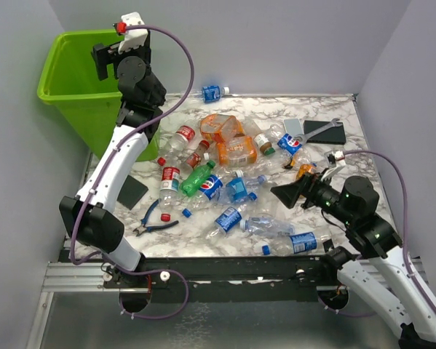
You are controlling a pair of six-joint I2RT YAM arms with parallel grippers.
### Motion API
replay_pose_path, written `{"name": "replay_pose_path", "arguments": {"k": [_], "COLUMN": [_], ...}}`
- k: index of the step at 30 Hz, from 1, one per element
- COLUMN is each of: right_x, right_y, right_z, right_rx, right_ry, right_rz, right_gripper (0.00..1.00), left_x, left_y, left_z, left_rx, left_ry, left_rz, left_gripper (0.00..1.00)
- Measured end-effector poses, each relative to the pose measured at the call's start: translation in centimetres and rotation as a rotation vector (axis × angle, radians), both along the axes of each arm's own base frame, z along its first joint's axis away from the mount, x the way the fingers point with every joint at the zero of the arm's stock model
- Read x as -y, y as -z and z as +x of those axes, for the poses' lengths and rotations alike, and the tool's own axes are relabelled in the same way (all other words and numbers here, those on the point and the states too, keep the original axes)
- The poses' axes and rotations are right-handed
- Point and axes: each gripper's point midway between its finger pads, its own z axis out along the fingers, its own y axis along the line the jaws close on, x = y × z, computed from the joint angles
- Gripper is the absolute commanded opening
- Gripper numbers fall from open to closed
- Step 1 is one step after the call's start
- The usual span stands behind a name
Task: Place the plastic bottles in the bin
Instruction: Place the plastic bottle in the trash bin.
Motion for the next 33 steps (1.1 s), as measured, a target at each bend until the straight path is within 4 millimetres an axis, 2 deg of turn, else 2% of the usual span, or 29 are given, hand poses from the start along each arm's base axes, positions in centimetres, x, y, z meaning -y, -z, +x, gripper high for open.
{"name": "replay_pose_path", "arguments": {"k": [2,4,8,12,15,17,20,24,25,28,29,30,33], "right_x": [0.4,0.8,1.4,1.6,1.9,2.5,3.6,4.8,5.0,5.6,5.9,6.3,7.5], "right_y": [-1.0,-2.1,-3.4,-2.6,-2.1,-2.0,-1.5,-0.6,-0.1,1.9,2.7,3.4,5.8], "right_z": [0.2,0.5,1.2,2.1,2.7,3.2,3.8,4.7,5.0,6.2,6.5,6.9,7.9], "right_rx": [0.028,0.059,0.094,0.070,0.051,0.046,0.050,0.039,0.025,-0.030,-0.048,-0.068,-0.130], "right_ry": [0.015,0.035,0.077,0.107,0.143,0.188,0.263,0.347,0.365,0.406,0.424,0.445,0.506], "right_rz": [-0.016,-0.029,-0.048,-0.074,-0.084,-0.083,-0.084,-0.117,-0.134,-0.216,-0.248,-0.285,-0.378], "right_gripper": [1.00,1.00,1.00,1.00,1.00,1.00,1.00,1.00,1.00,1.00,1.00,1.00,0.99], "left_x": [0.1,0.3,2.3,7.5,11.8,14.0,16.7,21.0,22.5,26.8,28.0,29.0,29.7], "left_y": [0.5,0.0,-3.6,-7.5,-9.0,-9.4,-8.3,-3.8,-1.9,5.2,8.2,12.1,20.3], "left_z": [0.2,0.1,-1.4,-5.0,-7.8,-9.3,-11.4,-13.4,-13.8,-14.9,-15.2,-15.5,-16.3], "left_rx": [-0.023,-0.025,0.047,0.119,0.134,0.142,0.142,0.069,0.027,-0.146,-0.223,-0.320,-0.538], "left_ry": [0.000,0.010,0.071,0.242,0.432,0.570,0.796,1.087,1.166,1.353,1.398,1.427,1.418], "left_rz": [0.006,0.001,-0.031,-0.066,-0.084,-0.092,-0.114,-0.158,-0.165,-0.186,-0.196,-0.212,-0.238], "left_gripper": [0.99,0.99,0.99,0.99,0.99,0.99,0.99,0.99,0.99,0.99,0.99,0.99,0.99]}}
